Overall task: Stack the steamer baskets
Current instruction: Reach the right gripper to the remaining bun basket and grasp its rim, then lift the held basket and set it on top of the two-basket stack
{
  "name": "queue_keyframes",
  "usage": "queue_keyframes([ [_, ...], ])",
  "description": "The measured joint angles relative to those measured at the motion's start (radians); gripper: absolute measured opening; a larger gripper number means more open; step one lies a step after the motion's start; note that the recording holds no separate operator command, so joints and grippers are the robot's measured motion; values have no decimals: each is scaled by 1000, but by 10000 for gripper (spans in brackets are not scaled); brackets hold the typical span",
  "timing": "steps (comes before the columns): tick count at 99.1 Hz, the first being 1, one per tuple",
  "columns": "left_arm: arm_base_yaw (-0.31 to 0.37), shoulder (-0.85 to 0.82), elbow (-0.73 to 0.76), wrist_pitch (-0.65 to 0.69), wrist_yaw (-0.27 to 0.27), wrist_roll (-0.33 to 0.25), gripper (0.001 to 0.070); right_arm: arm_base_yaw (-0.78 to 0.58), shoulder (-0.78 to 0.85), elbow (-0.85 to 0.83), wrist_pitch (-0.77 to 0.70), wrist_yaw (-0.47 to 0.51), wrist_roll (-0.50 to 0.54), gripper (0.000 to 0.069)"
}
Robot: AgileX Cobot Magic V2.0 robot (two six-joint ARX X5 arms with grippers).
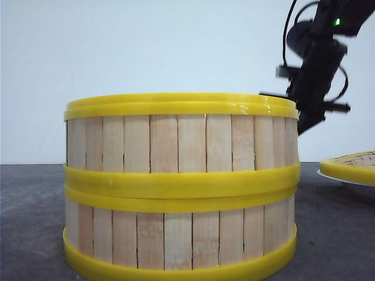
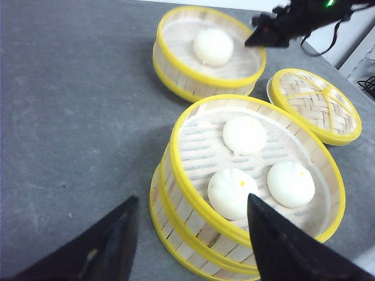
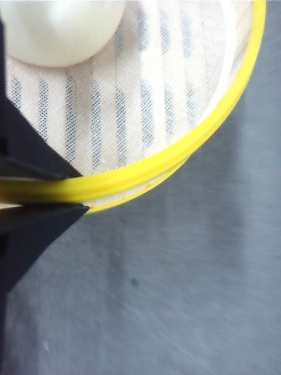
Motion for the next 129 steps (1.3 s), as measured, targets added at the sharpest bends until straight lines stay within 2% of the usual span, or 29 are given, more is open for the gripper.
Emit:
queue_keyframes([
  [25,0,0,0,-9,0,0,347,-8,-227,48,-109,-33,-52,35],
  [40,0,0,0,-9,0,0,347,-5,-373,51,-183,-101,-85,35],
  [63,0,0,0,-9,2,6,347,31,-585,51,-345,-138,-136,35],
  [89,0,0,0,-9,3,28,347,69,-678,52,-476,-144,-164,35],
  [112,0,0,0,-9,12,32,347,127,-708,-82,-465,-146,-165,35],
  [129,0,0,0,-9,21,32,347,199,-740,-244,-376,-146,-155,35],
])
